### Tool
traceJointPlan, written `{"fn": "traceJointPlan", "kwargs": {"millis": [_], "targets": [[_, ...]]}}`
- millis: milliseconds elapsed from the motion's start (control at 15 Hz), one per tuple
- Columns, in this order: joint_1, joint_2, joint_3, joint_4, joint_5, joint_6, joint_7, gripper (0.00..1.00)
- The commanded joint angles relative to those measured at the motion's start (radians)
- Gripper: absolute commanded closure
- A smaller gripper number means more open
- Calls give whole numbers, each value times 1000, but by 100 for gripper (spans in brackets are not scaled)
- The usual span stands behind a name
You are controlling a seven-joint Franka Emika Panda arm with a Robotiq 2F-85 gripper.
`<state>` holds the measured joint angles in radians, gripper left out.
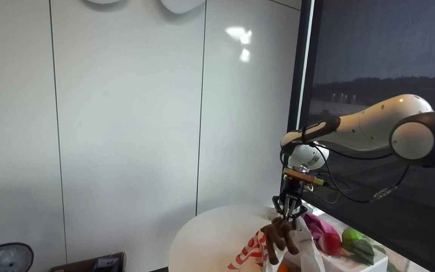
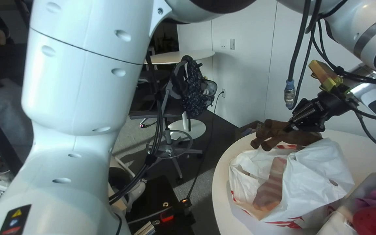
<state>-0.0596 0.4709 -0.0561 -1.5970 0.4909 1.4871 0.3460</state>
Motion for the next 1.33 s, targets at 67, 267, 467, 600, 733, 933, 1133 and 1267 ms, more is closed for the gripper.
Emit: {"fn": "traceJointPlan", "kwargs": {"millis": [67, 267, 467, 600, 733, 933, 1133, 1267], "targets": [[-35, -1, 40, -7, 207, -84, -16, 93], [-23, 12, 32, -39, 289, -97, -17, 93], [-35, 15, 47, -52, 427, -164, -64, 93], [-16, -14, 36, -68, 463, -123, -118, 93], [1, -50, 17, -66, 428, -68, -155, 94], [-4, -118, -11, -76, 388, 22, -174, 94], [-20, -190, -43, -101, 348, 121, -171, 94], [-29, -238, -65, -125, 315, 195, -167, 94]]}}
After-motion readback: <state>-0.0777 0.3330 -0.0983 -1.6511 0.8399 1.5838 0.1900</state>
